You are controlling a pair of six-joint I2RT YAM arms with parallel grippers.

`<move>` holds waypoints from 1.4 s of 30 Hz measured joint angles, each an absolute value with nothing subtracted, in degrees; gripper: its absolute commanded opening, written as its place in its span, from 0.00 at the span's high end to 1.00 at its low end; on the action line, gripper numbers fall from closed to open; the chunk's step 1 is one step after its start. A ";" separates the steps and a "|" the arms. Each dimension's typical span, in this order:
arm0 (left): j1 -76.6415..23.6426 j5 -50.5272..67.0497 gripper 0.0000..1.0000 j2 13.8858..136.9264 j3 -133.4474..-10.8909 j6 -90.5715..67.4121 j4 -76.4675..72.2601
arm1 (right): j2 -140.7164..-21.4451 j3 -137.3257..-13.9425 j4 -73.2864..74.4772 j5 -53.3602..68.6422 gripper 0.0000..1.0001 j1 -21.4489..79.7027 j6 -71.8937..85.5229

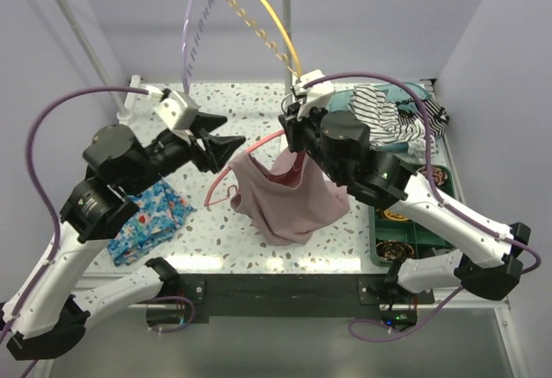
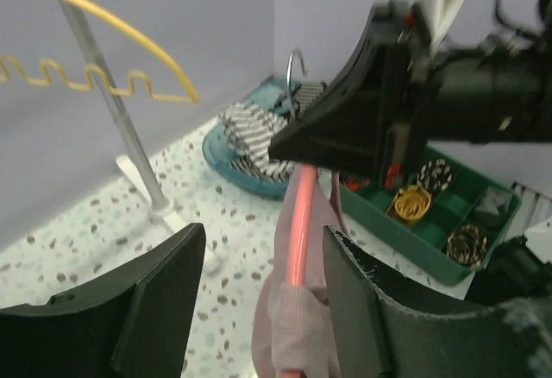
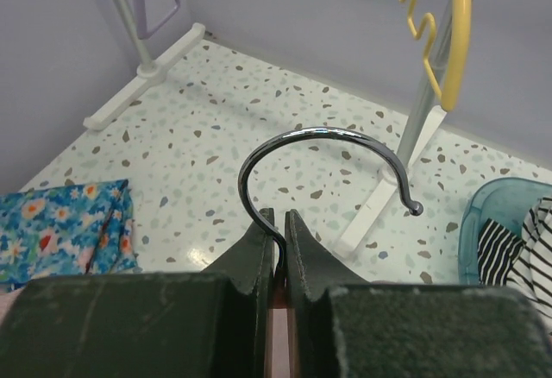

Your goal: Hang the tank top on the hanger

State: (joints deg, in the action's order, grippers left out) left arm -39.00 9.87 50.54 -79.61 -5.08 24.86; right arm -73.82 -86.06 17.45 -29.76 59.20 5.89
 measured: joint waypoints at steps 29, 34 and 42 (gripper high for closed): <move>-39.03 13.54 0.65 45.45 -59.48 -5.72 30.41 | -72.16 -80.60 14.98 -27.00 1.00 59.20 8.40; -39.00 13.98 1.00 43.62 -57.14 -6.81 28.62 | -73.34 -79.90 14.87 -26.81 1.00 59.20 8.95; -39.03 11.86 1.00 39.40 -50.48 -10.22 24.75 | -75.72 -79.09 14.39 -26.50 0.66 59.20 9.34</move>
State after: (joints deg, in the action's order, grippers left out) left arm -39.03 11.86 39.40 -50.48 -10.22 24.75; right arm -75.72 -79.09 14.39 -26.50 59.20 9.34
